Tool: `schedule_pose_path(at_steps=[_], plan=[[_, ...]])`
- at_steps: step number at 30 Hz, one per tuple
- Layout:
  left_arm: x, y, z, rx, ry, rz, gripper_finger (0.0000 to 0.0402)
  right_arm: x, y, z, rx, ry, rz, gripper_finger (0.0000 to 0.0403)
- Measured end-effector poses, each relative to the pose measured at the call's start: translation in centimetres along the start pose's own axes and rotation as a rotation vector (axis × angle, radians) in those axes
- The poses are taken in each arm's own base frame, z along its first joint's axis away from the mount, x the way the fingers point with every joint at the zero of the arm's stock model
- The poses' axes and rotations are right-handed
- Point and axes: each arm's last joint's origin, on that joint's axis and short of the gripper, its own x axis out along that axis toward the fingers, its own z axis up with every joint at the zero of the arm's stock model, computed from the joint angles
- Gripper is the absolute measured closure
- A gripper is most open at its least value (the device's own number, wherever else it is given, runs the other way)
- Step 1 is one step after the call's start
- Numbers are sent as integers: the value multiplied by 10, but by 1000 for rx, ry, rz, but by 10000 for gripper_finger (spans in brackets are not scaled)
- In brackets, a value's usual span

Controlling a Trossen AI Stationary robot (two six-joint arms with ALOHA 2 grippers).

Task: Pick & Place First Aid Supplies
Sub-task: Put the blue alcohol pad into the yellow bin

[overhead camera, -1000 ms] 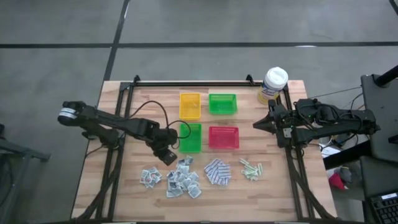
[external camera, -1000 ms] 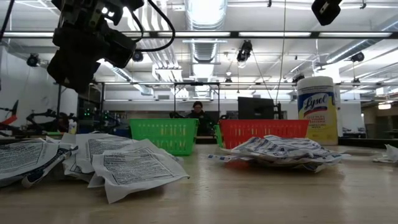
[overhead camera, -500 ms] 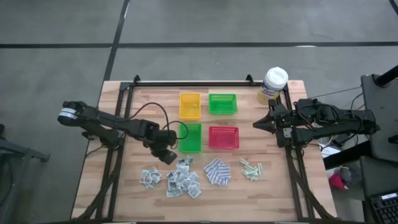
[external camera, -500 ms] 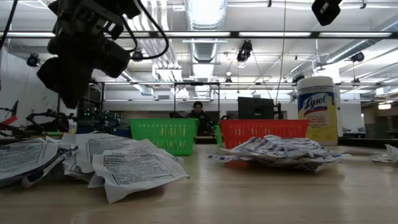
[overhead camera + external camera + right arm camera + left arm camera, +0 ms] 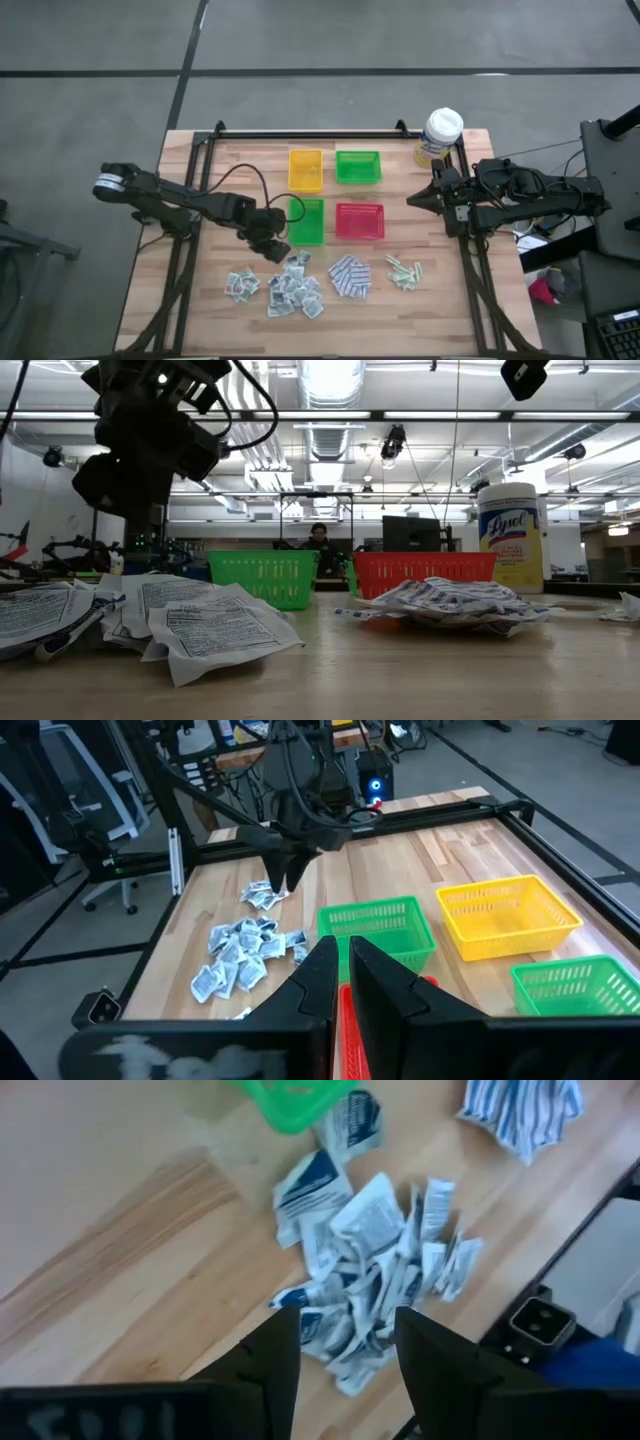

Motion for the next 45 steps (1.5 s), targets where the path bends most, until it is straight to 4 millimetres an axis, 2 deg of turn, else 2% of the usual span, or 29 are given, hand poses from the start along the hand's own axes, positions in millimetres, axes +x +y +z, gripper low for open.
schedule_pose_path(at_steps=[6, 13, 23, 28, 34, 40, 45], plan=[[0, -3, -1, -31, -101, 37, 246, 0, 0, 0, 0, 0, 0, 374], [-4, -23, -13, -26, -203, 29, 246, 0, 0, 0, 0, 0, 1, 374], [10, -39, -13, -35, -196, 55, 246, 0, 0, 0, 0, 0, 1, 374], [18, -48, -12, -31, -190, 128, 246, 0, 0, 0, 0, -1, 1, 374], [15, -50, -17, -43, -227, 289, 246, 0, 0, 0, 0, -1, 2, 374], [13, -60, -14, -17, -270, 268, 246, 0, 0, 0, 0, 0, 2, 374], [23, -58, -12, -25, -263, 308, 246, 0, 0, 0, 0, 0, 2, 374]])
